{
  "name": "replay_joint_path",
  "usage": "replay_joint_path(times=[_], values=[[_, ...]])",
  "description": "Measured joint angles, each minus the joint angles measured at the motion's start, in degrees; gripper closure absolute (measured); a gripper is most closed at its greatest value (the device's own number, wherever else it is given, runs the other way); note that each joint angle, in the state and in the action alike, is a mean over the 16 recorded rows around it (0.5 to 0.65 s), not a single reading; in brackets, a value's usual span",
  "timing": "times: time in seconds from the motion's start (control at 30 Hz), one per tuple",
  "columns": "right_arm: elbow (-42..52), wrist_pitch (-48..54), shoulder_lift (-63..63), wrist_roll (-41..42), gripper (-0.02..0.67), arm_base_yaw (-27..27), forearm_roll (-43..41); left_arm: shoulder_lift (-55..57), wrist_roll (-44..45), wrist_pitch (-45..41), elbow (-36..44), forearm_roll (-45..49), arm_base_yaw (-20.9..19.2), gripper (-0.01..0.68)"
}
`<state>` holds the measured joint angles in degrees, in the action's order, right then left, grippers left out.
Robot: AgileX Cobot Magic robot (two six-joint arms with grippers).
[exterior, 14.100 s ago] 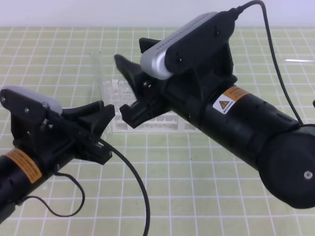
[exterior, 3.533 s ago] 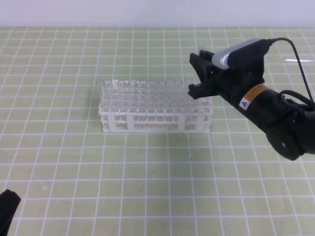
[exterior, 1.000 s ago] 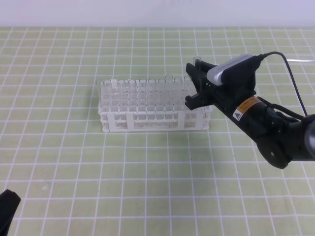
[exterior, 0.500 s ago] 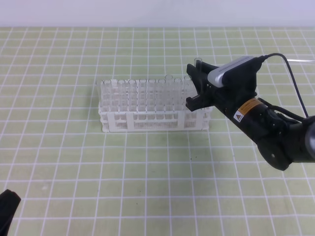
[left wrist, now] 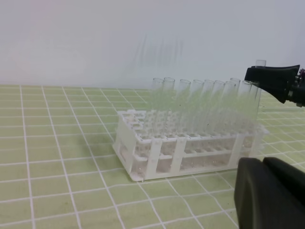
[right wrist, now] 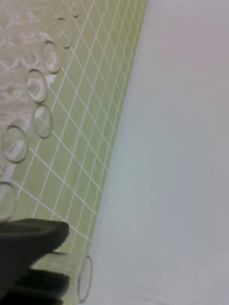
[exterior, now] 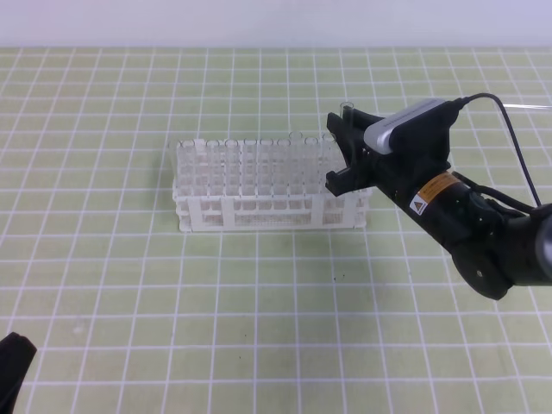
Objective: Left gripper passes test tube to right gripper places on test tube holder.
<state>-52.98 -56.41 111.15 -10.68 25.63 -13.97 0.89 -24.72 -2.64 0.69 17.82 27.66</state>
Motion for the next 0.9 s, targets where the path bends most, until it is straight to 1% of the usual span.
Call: replay_joint_path(times=[0.9], values=[[0.03,0.12,-0.41,-0.29,0.552,-0.11,1.96,0.0,0.0,-0.05,0.0,0.0,0.0,0.675]])
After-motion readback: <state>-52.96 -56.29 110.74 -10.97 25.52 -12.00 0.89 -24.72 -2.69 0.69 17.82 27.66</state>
